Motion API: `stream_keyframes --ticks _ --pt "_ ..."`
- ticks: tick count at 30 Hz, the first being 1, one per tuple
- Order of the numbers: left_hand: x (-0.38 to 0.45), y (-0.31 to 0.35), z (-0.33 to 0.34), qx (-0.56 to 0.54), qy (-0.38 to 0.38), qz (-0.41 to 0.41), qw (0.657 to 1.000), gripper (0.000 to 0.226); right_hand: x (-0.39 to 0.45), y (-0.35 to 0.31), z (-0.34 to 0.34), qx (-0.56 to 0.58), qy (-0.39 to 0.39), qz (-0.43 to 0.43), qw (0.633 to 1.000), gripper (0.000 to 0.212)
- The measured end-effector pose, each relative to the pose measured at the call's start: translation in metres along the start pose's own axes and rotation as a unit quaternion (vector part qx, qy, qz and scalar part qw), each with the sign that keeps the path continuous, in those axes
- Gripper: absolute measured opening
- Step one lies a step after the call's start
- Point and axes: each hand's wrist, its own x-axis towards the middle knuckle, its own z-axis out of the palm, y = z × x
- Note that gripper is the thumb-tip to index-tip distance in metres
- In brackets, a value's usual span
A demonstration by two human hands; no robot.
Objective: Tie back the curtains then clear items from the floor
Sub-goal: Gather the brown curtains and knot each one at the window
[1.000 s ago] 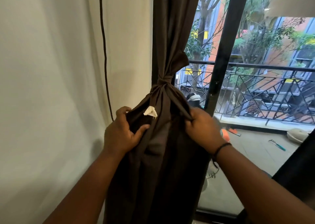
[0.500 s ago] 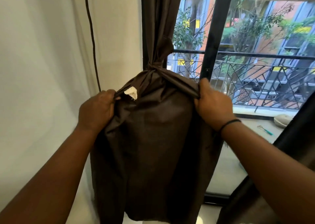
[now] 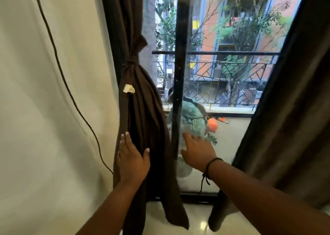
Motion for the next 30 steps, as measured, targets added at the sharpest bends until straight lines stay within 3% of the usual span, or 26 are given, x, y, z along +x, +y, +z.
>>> stream_keyframes --ticks 3,8,15,18,23,30 --pt "-0.048 0.068 0.024 -0.001 -0.004 0.067 0.998 0.082 -0.045 0.059 -0.006 -0.049 -0.001 0.011 0.999 0.059" --pt "-0.095 0.173 0.072 -0.006 -0.087 0.173 0.981 0.080 -0.113 0.154 -0.017 -0.063 0.003 0.015 0.998 0.054" --pt "-0.092 0.311 0.099 -0.015 -0.133 0.257 0.957 0.082 -0.155 0.269 -0.073 -0.073 0.018 0.108 0.991 0.055" --pt "-0.058 0.373 0.092 -0.060 -0.087 0.256 0.961 0.080 -0.157 0.311 -0.110 -0.064 0.041 0.146 0.986 0.061" --pt "0.018 0.467 0.047 -0.168 0.052 0.236 0.956 0.074 -0.135 0.359 -0.182 -0.069 0.094 0.169 0.979 0.062" --pt "0.121 0.588 -0.051 -0.258 0.187 0.288 0.903 0.074 -0.048 0.392 -0.308 -0.094 0.253 0.122 0.955 0.061"
